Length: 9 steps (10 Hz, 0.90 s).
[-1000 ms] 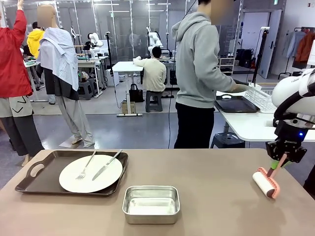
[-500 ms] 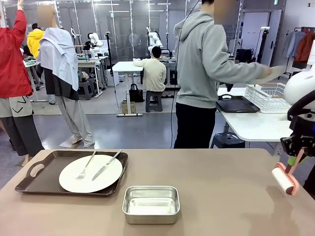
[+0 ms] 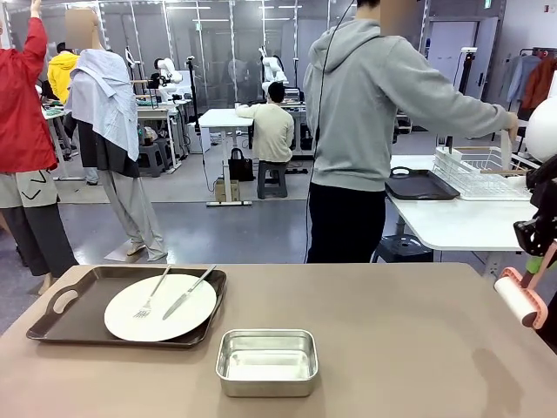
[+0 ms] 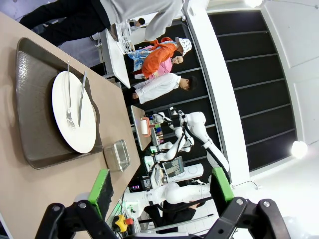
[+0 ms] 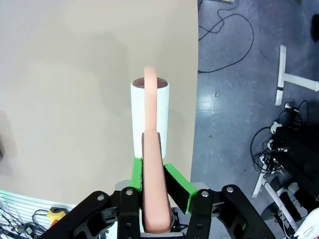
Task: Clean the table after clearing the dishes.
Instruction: When the left (or right) Handle tray is removed, use the left hand (or right hand) to clean the left (or right) side of the table with the Lint Roller, then place the Lint Roller back on top of the Airtight Container.
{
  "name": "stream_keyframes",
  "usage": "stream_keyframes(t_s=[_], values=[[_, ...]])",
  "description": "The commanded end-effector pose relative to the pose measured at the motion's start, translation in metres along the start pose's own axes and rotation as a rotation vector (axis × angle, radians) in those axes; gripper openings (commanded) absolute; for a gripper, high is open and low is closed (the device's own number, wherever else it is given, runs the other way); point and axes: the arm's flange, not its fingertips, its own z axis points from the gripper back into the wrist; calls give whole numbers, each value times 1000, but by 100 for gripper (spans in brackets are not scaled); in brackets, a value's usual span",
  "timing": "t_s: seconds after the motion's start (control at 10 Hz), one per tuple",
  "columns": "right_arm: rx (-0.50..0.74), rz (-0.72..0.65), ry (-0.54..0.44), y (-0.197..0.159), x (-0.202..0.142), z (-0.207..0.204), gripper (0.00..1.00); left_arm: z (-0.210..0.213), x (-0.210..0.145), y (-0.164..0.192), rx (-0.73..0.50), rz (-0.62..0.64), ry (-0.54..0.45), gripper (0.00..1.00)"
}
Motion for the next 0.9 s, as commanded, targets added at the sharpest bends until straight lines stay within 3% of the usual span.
stream_keyframes(t_s=[0.0,0.8], values=[[0,-2,-2,-1,0,0,23,2,-2,-1,13,8,3,100],[0,-2,-2,-1,0,0,23,2,-2,-1,13,8,3,100]])
